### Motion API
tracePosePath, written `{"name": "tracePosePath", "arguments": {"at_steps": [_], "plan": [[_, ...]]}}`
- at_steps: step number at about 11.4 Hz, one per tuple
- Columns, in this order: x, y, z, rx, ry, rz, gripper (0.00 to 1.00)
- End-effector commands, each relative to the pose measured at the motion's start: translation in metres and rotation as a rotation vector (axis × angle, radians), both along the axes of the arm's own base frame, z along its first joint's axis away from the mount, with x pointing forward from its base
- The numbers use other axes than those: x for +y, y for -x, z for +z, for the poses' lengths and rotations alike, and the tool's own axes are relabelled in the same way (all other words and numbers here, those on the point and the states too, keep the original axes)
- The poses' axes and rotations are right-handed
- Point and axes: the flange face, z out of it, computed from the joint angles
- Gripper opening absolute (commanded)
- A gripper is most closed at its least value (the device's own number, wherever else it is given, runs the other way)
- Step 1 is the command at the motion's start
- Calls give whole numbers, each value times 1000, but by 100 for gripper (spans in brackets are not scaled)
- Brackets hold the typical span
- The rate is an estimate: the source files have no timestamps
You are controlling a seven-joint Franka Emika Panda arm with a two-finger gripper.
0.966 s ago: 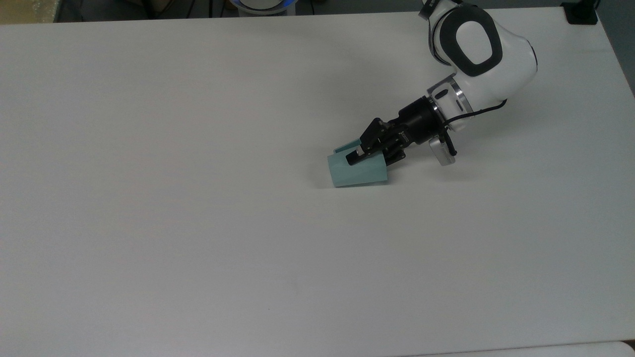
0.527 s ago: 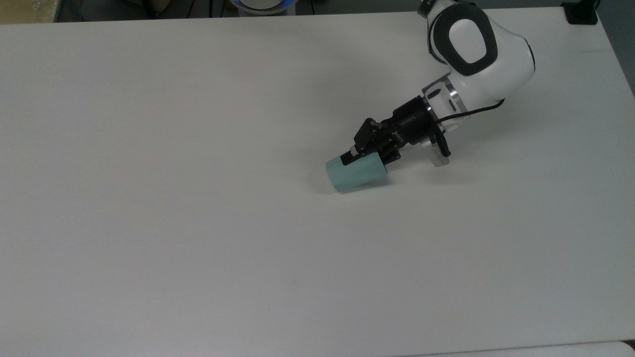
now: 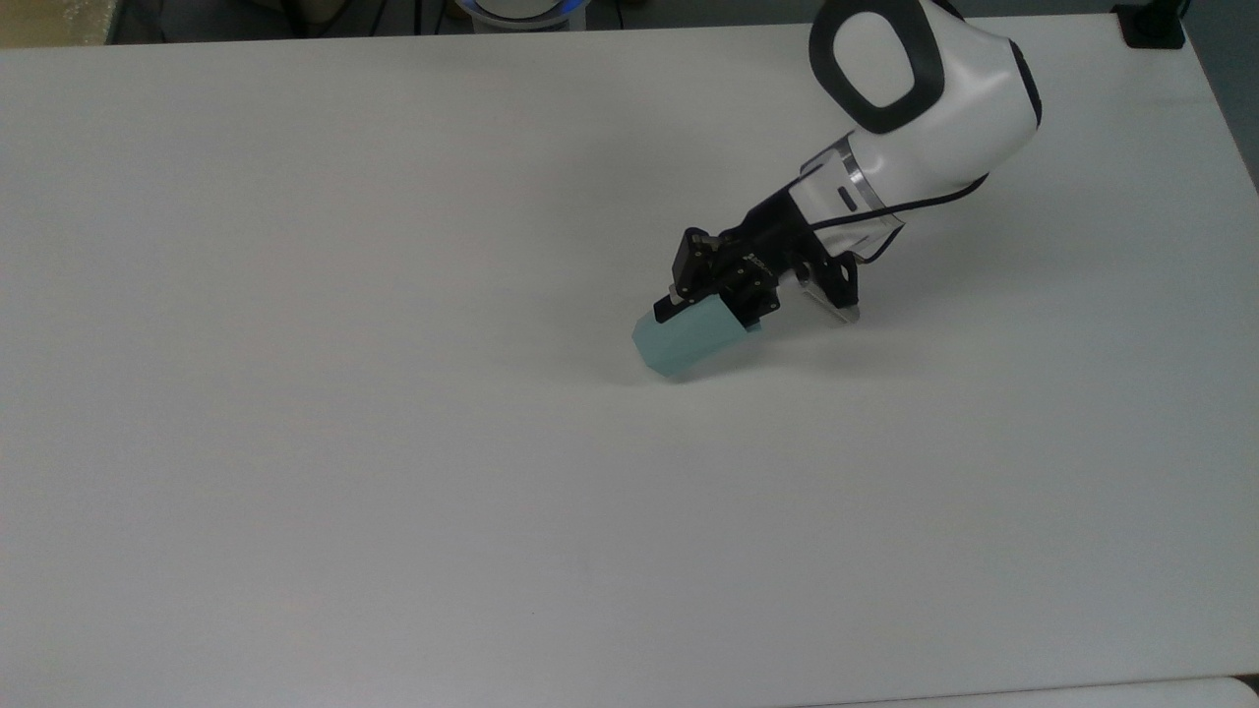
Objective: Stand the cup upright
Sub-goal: 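Lift the cup and rotate it so its base points down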
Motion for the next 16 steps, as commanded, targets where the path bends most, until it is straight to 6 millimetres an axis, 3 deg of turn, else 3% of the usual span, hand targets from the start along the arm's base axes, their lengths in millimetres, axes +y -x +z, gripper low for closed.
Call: {"name": "tracePosePath", "arguments": {"at_steps": [1,4,6,8,10,12,14,16], "plan": [[-50,-5,73,49,-214,-93,0],[-122,-8,120,126,-452,-161,0],[-186,8,131,137,-593,-181,0],[-263,22,131,112,-704,-226,0],[-315,37,118,104,-778,-234,0],[-340,43,85,121,-780,-271,0],[-358,36,38,119,-775,-309,0],[-370,29,22,94,-796,-341,0]]}}
